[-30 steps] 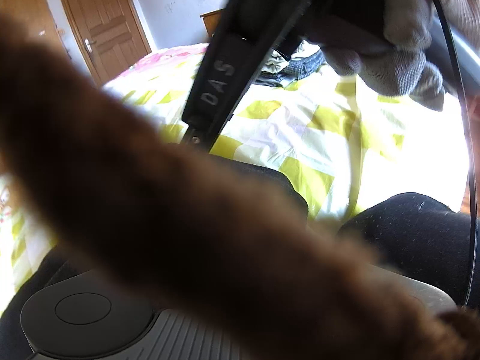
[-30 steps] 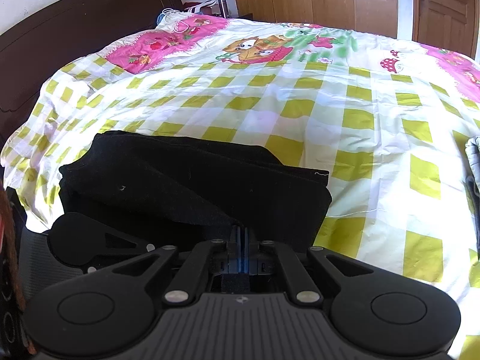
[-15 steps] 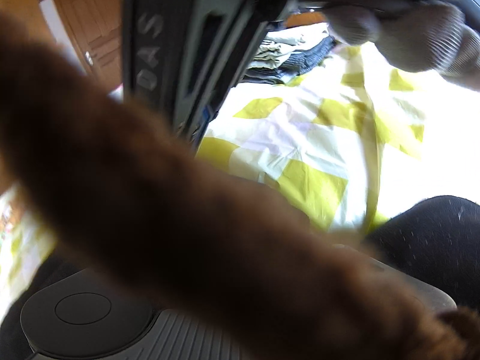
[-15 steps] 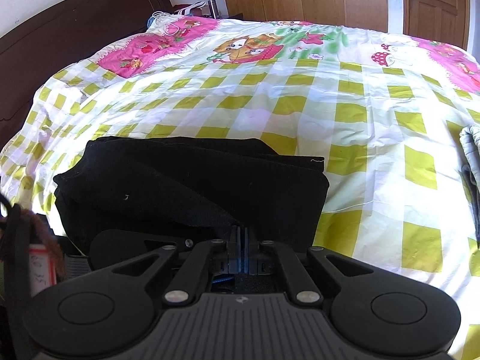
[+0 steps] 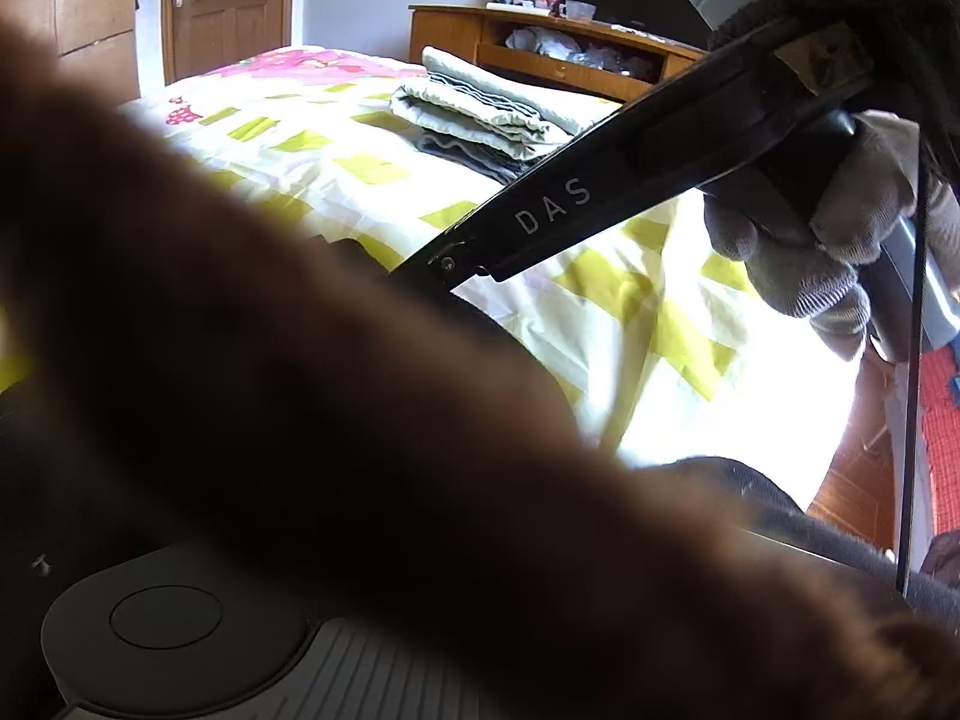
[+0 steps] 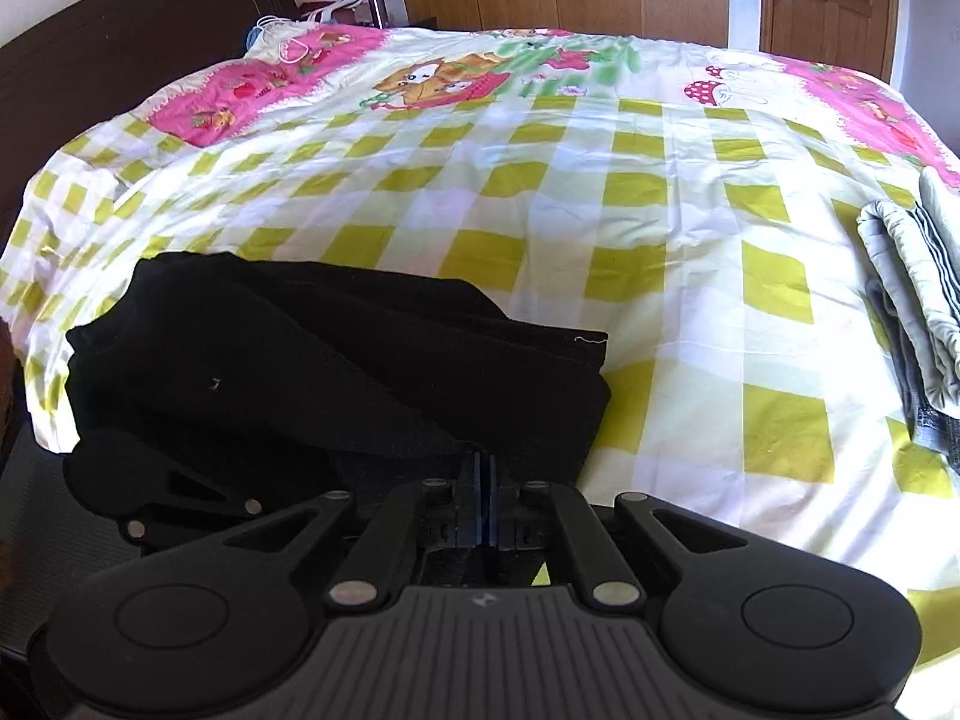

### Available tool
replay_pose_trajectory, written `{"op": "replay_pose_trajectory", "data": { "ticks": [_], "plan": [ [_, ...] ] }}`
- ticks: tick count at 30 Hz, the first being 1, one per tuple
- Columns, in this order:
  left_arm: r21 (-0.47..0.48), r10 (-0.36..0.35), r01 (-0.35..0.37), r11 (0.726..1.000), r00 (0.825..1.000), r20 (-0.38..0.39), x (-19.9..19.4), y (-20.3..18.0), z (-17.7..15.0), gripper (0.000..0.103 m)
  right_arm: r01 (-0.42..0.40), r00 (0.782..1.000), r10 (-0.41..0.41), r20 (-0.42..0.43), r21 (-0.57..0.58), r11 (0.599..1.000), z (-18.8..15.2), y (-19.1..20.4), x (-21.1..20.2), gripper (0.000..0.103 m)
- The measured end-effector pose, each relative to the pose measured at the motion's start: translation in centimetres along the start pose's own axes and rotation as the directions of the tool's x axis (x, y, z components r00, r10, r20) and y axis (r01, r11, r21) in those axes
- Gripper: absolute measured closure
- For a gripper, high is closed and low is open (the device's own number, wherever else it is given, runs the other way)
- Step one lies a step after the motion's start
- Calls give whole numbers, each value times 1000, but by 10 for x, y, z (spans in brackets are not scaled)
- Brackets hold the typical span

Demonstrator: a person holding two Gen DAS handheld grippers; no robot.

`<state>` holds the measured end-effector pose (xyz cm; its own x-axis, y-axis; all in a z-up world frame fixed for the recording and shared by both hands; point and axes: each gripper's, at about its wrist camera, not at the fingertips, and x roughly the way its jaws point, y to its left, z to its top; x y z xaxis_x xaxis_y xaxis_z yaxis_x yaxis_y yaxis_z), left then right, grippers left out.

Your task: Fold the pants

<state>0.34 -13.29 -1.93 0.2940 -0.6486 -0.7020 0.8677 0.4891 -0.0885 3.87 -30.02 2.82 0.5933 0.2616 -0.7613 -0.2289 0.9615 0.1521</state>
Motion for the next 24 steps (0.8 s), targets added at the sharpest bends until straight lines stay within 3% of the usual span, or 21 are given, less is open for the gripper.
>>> {"op": "replay_pose_trajectory", "data": {
  "ticks": [5,7,8,10,17,18,20,21,22,24],
  "plan": [
    [41,39,-40,998,999,28,0,-7,-6,91,20,999,-12,45,-183,983,14,30,-10,83],
    [64,48,-51,997,998,42,-2,-11,-7,91,-8,999,20,48,-244,970,20,42,-9,76],
    [73,56,-59,996,997,47,-3,-12,-9,89,-23,999,34,36,-280,960,24,49,-5,73],
    [85,66,-69,994,997,46,-6,-13,-12,85,-67,998,66,-15,-357,932,31,65,11,56],
    [41,64,-67,997,996,63,-16,-10,-24,76,-218,976,181,-122,-520,826,55,123,76,47],
    [18,56,-58,998,996,71,-17,-8,-25,75,-228,974,193,-121,-523,822,58,127,85,49],
    [-89,15,-10,996,998,62,-18,9,-28,74,-162,986,117,-120,-504,849,65,132,102,74],
    [-105,21,-13,994,998,67,-20,14,-28,74,-152,986,103,-128,-470,870,70,128,106,81],
    [-99,41,-33,994,997,72,-22,15,-28,74,-163,985,119,-129,-431,887,73,121,105,84],
    [-83,69,-62,995,995,77,-24,15,-28,71,-131,991,126,-38,-356,925,80,101,78,85]
  ]
}}
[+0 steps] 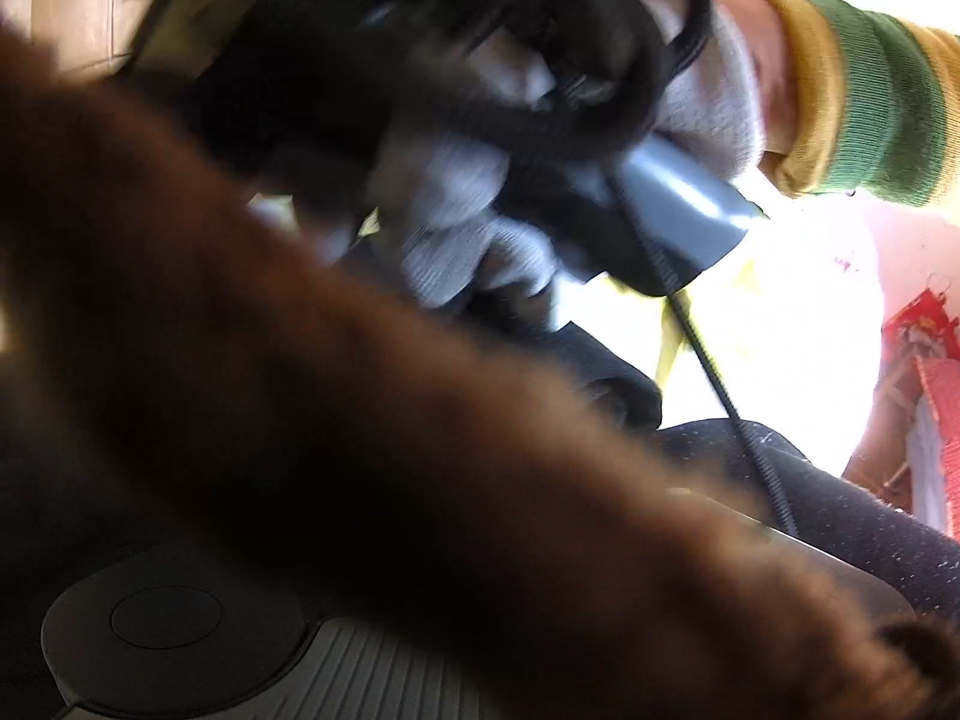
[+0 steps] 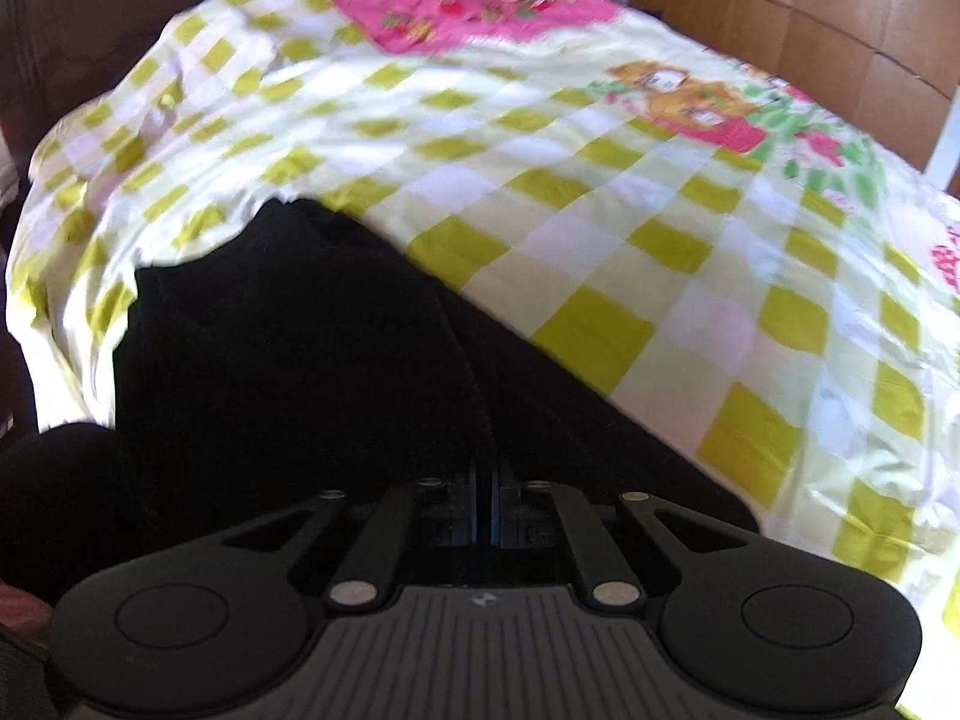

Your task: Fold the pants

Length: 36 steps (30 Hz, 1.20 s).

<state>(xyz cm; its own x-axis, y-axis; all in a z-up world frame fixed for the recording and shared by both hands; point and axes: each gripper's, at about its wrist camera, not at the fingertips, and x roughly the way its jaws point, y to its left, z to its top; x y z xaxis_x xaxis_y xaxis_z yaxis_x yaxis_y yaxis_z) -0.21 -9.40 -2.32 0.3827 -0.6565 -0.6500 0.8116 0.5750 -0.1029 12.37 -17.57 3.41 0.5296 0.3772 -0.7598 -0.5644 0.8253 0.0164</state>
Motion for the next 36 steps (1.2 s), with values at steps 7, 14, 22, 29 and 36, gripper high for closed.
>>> {"op": "replay_pose_trajectory", "data": {
  "ticks": [7,14,22,29,36],
  "plan": [
    [93,-3,-1,996,999,43,5,-23,18,70,67,852,-457,257,812,580,-121,-146,-172,82],
    [217,7,-9,976,1000,11,31,-51,34,69,353,744,-652,-144,914,201,-265,-143,-212,75],
    [213,87,-84,973,996,-2,3,-42,24,62,238,917,-379,127,588,773,-173,-50,-175,70],
    [184,165,-168,968,986,32,-47,-6,-3,53,280,958,-270,-98,102,955,-132,36,-113,68],
    [217,204,-216,952,976,80,-71,9,-18,46,289,914,-332,-234,-199,936,-132,50,-61,56]
  ]
}}
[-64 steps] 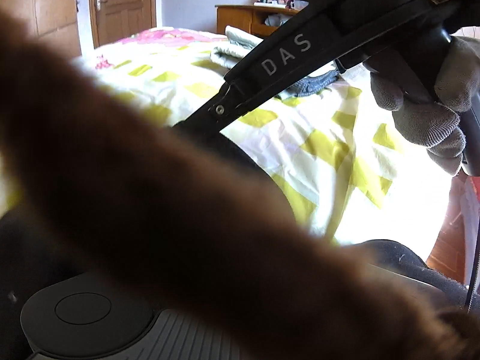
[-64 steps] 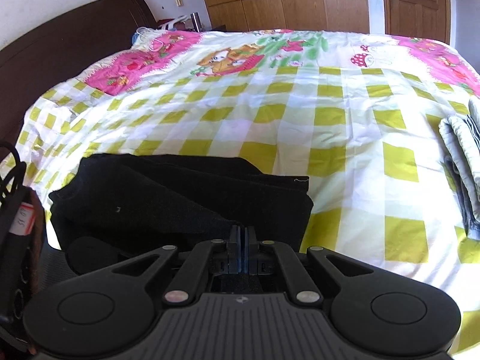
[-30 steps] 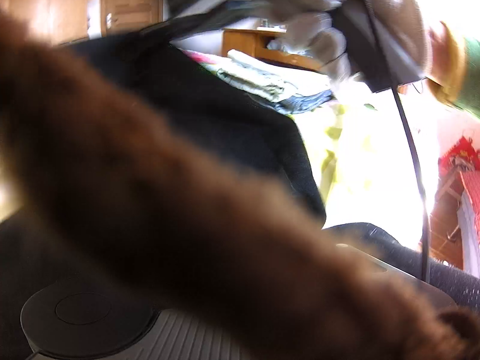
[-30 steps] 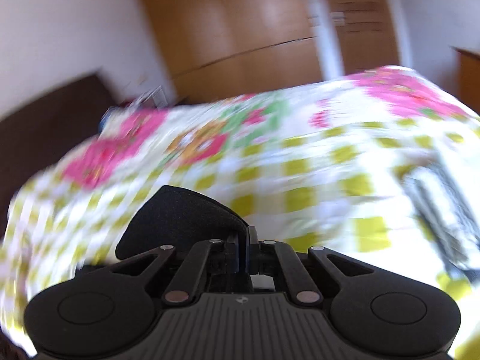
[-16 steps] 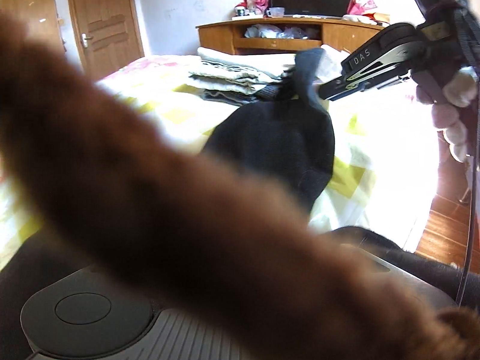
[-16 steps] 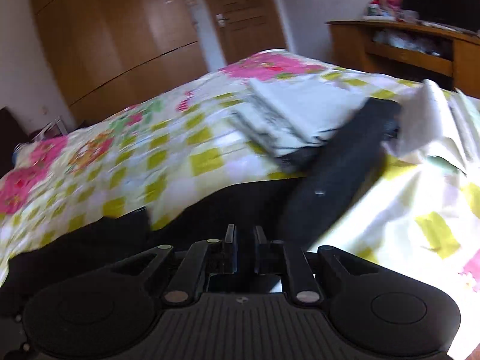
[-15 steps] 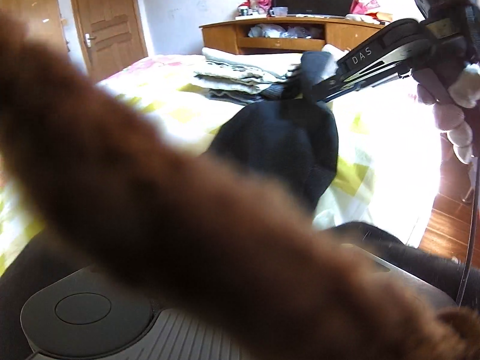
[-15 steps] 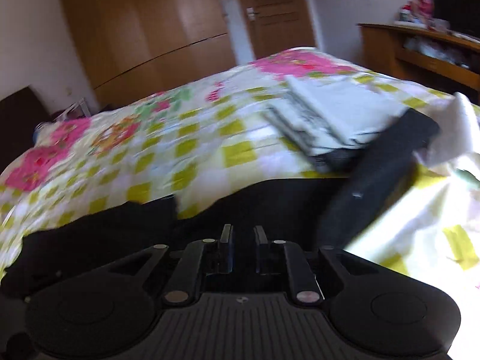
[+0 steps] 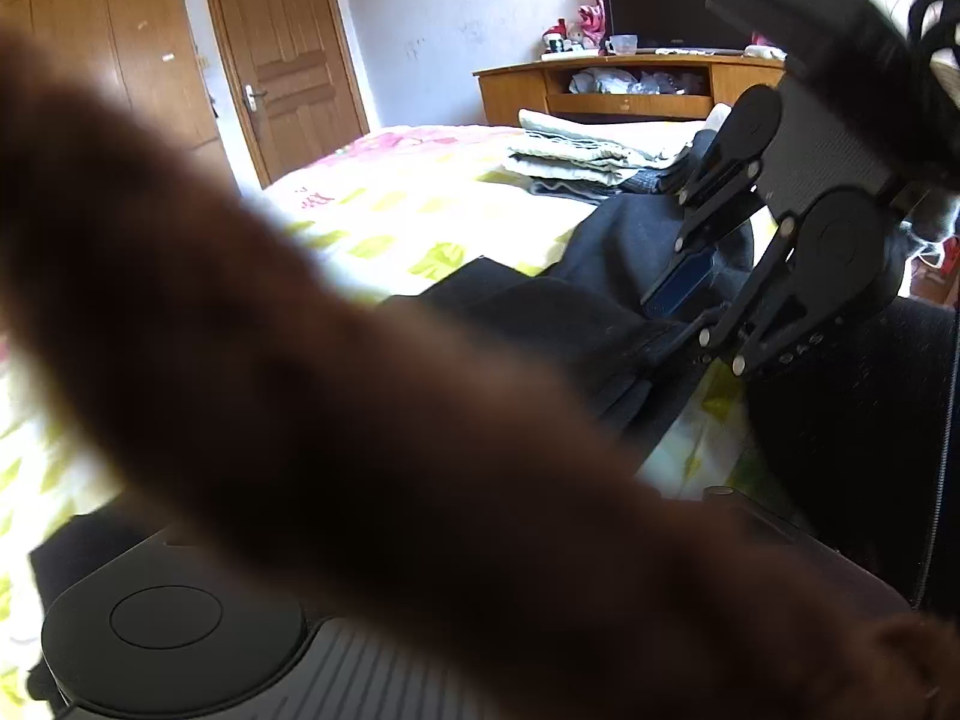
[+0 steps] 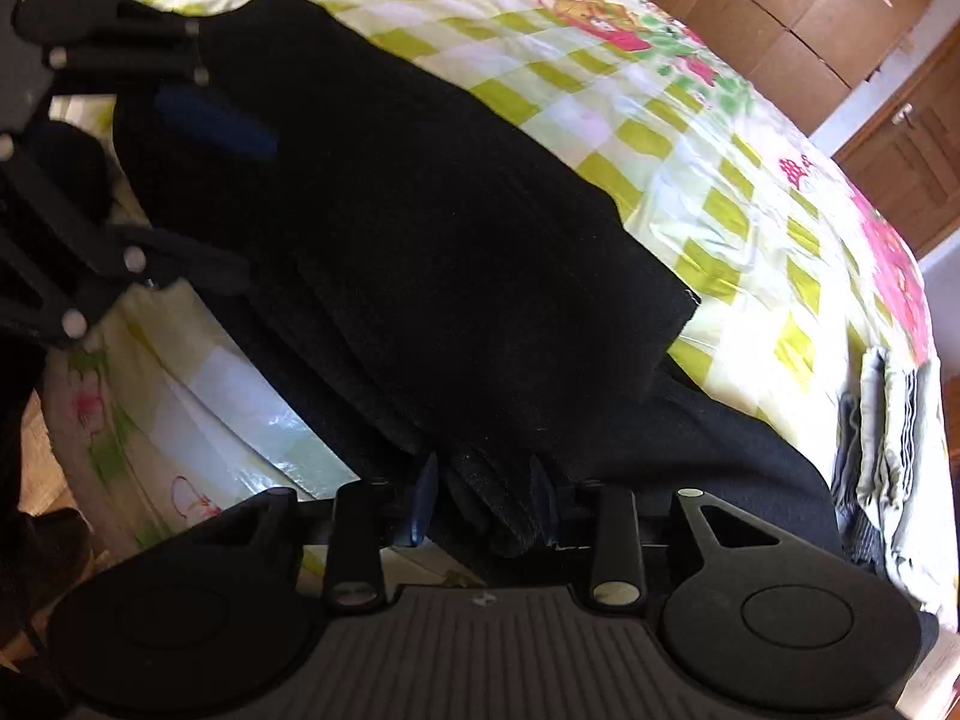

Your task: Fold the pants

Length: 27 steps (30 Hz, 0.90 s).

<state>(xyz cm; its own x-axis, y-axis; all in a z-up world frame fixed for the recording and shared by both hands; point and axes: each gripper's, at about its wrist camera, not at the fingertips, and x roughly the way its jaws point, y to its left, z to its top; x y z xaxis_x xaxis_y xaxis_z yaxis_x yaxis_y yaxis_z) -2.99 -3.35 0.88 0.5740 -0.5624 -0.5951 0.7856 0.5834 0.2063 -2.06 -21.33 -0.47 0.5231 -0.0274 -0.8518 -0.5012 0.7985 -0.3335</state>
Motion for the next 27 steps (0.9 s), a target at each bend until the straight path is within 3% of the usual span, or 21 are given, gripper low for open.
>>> {"op": "replay_pose_trajectory", "data": {
  "ticks": [4,7,10,12,15,17,20,22,23,24,27],
  "plan": [
    [-17,42,-43,999,998,-37,-2,15,-4,43,-17,1000,17,-5,-53,998,-7,2,19,55],
    [14,62,-61,998,995,-80,5,15,-5,43,-20,1000,20,23,4,1000,-13,-11,22,56],
    [63,36,-29,998,991,-127,20,5,-7,43,-45,998,40,40,129,991,-18,-31,25,73],
    [138,39,-22,990,992,-120,24,-8,-6,43,-77,995,61,80,213,974,-19,-43,16,79],
    [191,37,-16,982,993,-109,27,-16,-2,43,-105,988,69,137,274,956,-15,-58,-1,80],
    [198,18,2,980,995,-99,28,-19,-1,42,-106,985,63,158,280,954,-12,-64,-9,80],
    [251,62,-37,967,994,-91,37,-24,-6,41,-87,986,43,164,277,957,-5,-62,-14,80],
    [273,110,-80,959,989,-99,40,-17,-9,53,-71,985,27,171,259,963,-5,-56,-24,80],
    [261,124,-91,961,986,-111,38,-11,-8,78,-63,984,19,176,247,967,-4,-53,-30,80],
    [239,134,-103,965,984,-119,33,-2,-7,88,-61,983,16,185,241,969,-4,-53,-34,80],
    [197,120,-99,975,988,-101,8,9,0,93,-51,974,-2,226,226,973,-4,-44,-59,80]
  ]
}}
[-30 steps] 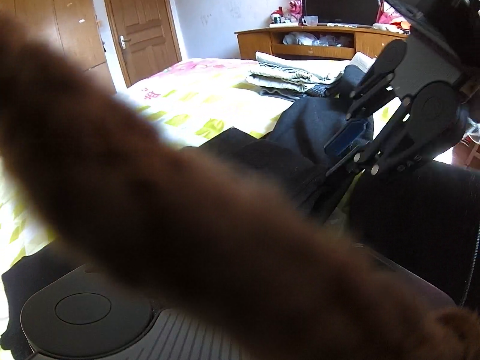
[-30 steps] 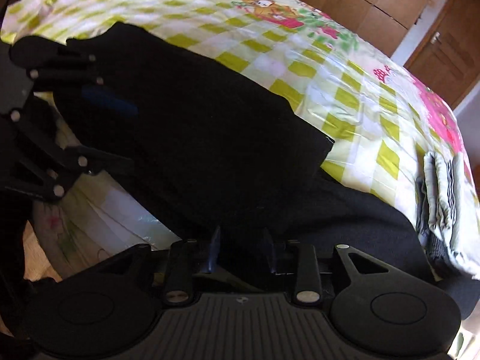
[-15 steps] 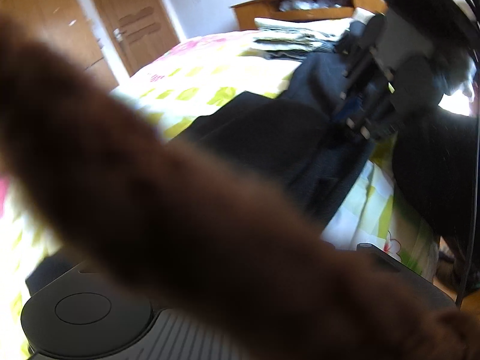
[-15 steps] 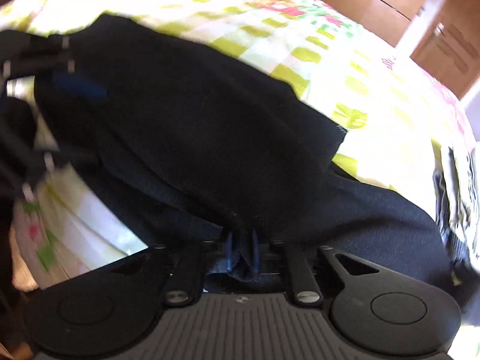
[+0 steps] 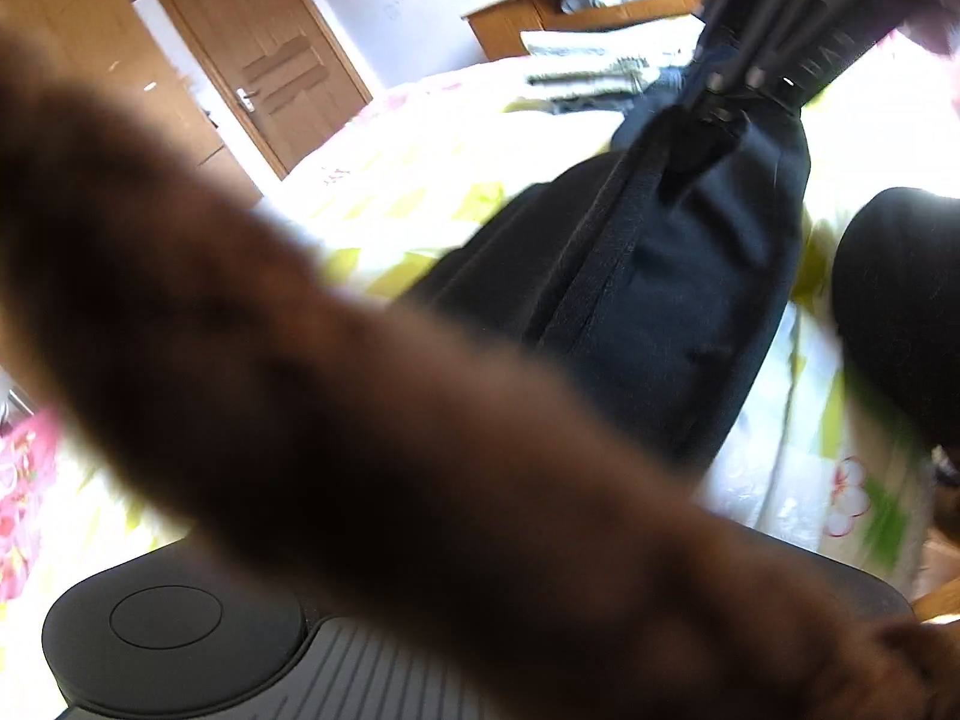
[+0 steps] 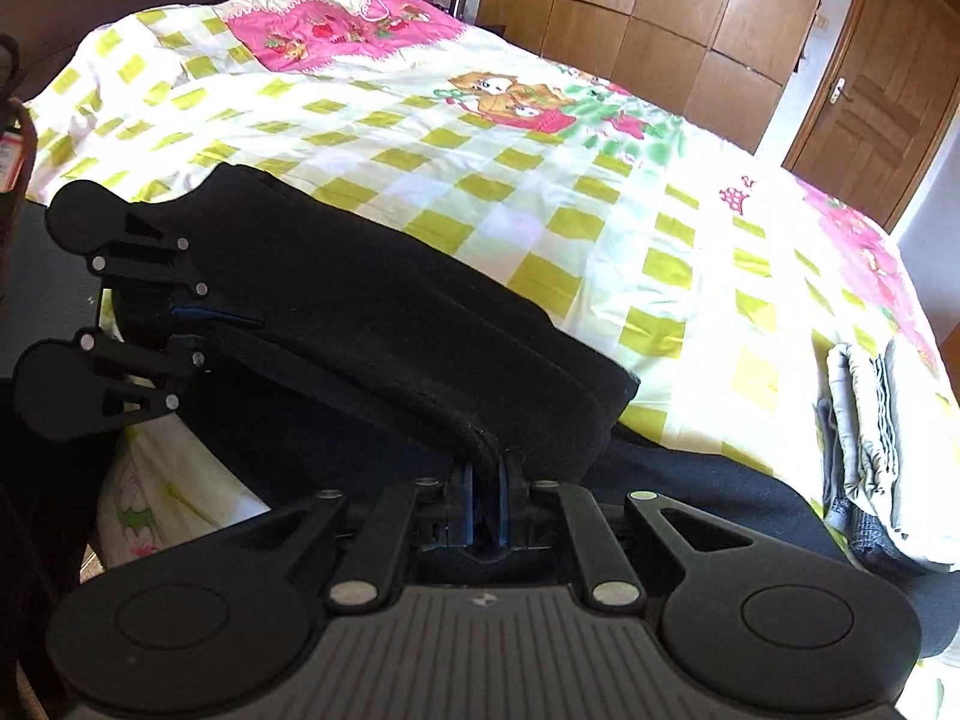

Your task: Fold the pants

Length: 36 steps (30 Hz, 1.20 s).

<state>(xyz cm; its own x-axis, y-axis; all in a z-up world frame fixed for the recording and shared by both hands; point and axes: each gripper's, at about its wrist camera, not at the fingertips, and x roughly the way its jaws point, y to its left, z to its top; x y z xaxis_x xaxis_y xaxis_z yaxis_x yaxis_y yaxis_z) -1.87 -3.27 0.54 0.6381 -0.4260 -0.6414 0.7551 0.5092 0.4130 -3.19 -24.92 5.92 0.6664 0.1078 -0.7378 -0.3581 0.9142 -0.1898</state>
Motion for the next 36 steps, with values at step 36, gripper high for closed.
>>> {"op": "replay_pose_trajectory", "data": {
  "ticks": [36],
  "plan": [
    [2,-174,174,985,983,64,62,-69,77,57,124,921,-388,-37,972,202,-191,-166,-23,52]
  ]
}}
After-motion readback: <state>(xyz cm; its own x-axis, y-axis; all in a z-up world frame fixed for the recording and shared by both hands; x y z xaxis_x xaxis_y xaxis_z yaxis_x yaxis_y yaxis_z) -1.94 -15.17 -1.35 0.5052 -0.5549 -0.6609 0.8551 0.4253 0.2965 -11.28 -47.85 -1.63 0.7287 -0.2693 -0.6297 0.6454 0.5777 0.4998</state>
